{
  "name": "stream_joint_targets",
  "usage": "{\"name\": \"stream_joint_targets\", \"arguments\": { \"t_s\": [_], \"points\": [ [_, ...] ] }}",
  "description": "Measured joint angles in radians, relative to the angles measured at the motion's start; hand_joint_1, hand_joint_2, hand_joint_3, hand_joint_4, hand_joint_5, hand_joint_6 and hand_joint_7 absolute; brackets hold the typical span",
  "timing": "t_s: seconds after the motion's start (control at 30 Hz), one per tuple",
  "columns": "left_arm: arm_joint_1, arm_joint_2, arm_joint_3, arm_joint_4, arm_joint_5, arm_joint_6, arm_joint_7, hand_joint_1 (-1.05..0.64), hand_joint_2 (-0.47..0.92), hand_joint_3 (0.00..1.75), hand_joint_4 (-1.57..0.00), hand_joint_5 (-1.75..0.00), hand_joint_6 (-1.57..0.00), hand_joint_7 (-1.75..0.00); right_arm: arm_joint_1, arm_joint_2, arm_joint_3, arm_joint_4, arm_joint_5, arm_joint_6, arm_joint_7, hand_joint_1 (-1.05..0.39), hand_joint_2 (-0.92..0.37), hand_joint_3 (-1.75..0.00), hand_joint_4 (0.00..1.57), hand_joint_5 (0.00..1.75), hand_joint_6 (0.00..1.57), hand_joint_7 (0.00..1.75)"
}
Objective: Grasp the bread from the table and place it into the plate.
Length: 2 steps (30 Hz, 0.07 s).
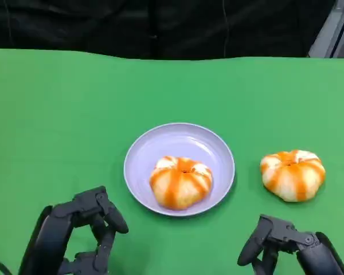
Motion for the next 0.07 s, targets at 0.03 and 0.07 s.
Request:
{"name": "stream_joint_targets", "arguments": {
  "t_s": [0.03,0.07],
  "points": [
    [0.0,0.0,0.0,0.0,0.004,0.0,0.0,0.02,0.34,1.37,-0.86,-1.67,-0.81,-1.4,-0.002,0.0,0.0,-0.001,0.0,0.0,0.0,-0.03,-0.32,-1.42,0.83,1.75,0.71,1.43],
    [0.0,0.0,0.001,0.0,0.005,0.0,0.0,0.02,0.34,1.37,-0.86,-1.67,-0.81,-1.4,-0.003,0.0,0.0,-0.002,0.0,0.0,0.0,-0.03,-0.31,-1.44,0.84,1.75,0.72,1.43]
  ]
}}
